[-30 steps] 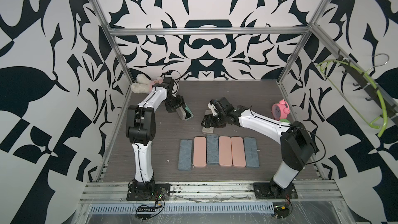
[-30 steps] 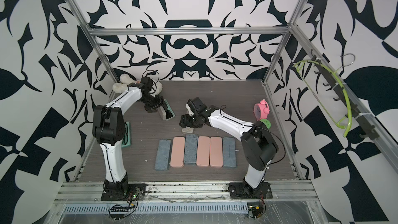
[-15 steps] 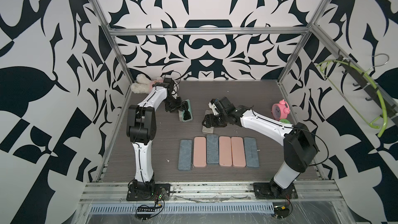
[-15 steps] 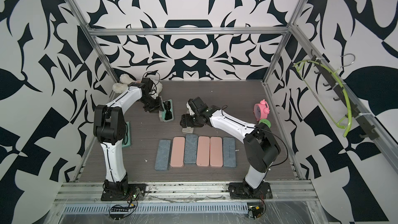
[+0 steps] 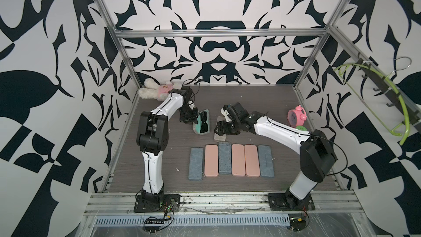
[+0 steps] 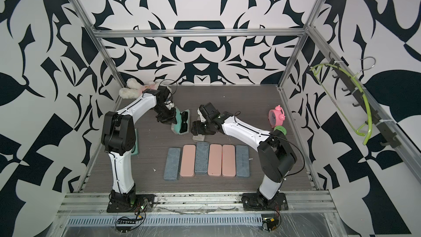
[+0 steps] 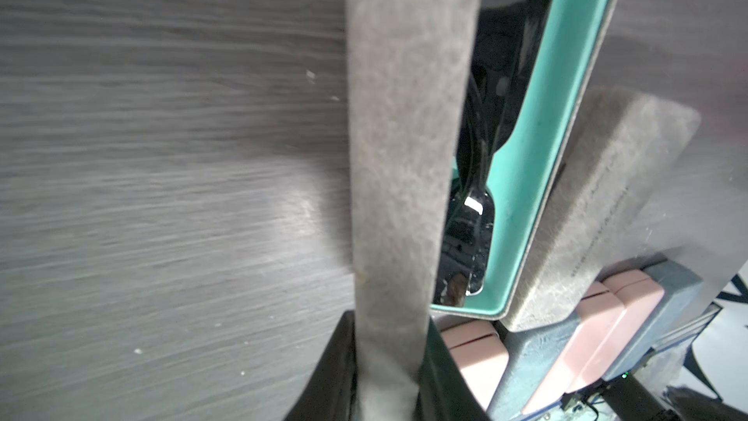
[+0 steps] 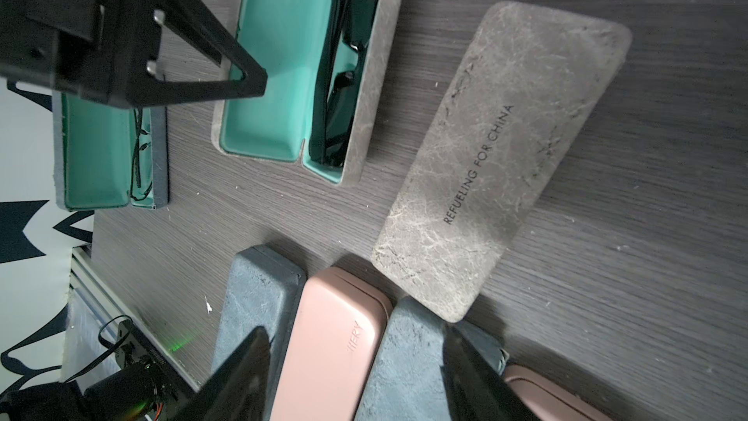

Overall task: Close the glasses case
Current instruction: Move the glasses case to the center of the board.

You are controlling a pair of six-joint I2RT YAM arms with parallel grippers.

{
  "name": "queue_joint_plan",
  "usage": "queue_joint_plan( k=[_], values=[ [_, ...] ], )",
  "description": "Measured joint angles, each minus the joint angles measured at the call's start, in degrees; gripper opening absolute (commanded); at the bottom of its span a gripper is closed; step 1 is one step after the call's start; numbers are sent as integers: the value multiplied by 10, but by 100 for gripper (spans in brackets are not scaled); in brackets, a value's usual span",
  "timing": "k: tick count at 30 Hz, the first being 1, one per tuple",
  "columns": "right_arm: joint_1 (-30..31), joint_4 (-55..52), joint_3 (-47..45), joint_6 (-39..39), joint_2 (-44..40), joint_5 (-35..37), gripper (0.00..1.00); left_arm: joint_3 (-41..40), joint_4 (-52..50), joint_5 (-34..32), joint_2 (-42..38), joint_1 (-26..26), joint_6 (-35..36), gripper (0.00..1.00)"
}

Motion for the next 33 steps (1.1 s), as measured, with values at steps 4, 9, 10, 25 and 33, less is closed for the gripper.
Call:
queue_joint_plan(
  k=[4,9,10,25,33],
  values=[
    [0,-2,-3,0,0,5,68,-14,-2,-6,-10,-24,1,25],
    [0,-3,-14,1,-1,11,68,-22,-4,-21,-14,-47,0,25],
    [0,-4,-17,1,-3,12,68,-23,-3,-24,-14,-49,-1,25],
    [0,-12,-47,1,-57,26,68,-42,0,-46,-25,-96,-30,26],
    [0,-12,-52,3,-57,28,68,-33,-3,-54,-25,-108,-40,28]
  ],
)
